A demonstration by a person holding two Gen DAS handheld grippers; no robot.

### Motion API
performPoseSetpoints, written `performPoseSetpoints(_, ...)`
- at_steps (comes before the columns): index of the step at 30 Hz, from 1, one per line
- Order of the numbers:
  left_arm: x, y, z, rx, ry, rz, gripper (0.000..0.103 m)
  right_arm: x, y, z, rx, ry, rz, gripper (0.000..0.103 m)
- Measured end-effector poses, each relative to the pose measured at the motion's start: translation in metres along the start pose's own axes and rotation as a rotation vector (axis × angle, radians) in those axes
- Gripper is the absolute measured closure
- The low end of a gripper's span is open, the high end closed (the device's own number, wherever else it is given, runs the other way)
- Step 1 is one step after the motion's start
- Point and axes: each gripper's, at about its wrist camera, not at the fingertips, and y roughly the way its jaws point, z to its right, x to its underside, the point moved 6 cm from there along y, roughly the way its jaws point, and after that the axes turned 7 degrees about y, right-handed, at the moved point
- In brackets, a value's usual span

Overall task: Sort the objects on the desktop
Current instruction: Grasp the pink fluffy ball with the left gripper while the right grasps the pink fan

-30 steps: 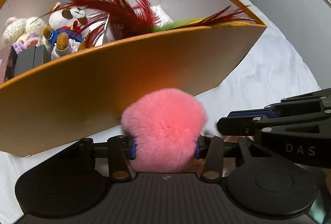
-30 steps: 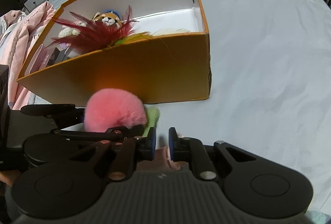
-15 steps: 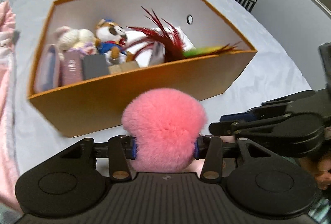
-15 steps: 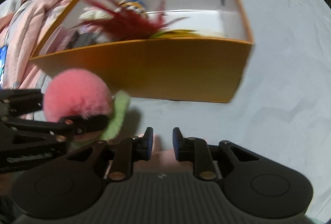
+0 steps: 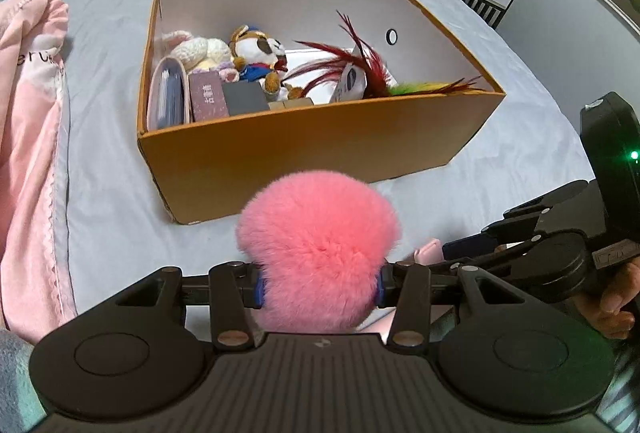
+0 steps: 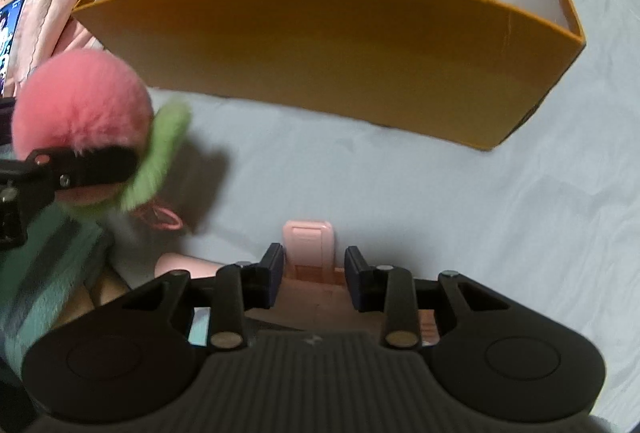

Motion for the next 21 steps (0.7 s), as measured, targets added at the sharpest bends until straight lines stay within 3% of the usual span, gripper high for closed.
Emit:
performPoseSetpoints(6, 0.005, 0.005, 0.002, 0.013, 0.007, -0.014, 0.051, -0.005, 0.01, -0.002, -0.023, 0.014, -0.01, 0.065)
performPoseSetpoints(8, 0.006, 0.006, 0.001, 0.013, 0.004, -0.02, 0.051, -0.006, 0.013, -0.003, -0.004, 0.008, -0.005, 0.073)
performPoseSetpoints(10, 0.008, 0.006, 0.0, 0.014, -0.001, -0.025, 0.051, -0.006, 0.012, -0.004, -0.007, 0.004, 0.001, 0.074)
performPoseSetpoints(16, 0.009, 0.012, 0.004, 0.016, 0.008, -0.051, 0.051, -0.009, -0.014, -0.012, -0.004, -0.066, 0.074, 0.075)
performPoseSetpoints(21, 0.011, 0.014, 0.008, 0.022, 0.019, -0.059, 0.051, -0.008, -0.039, -0.025, 0.063, -0.178, 0.125, 0.08)
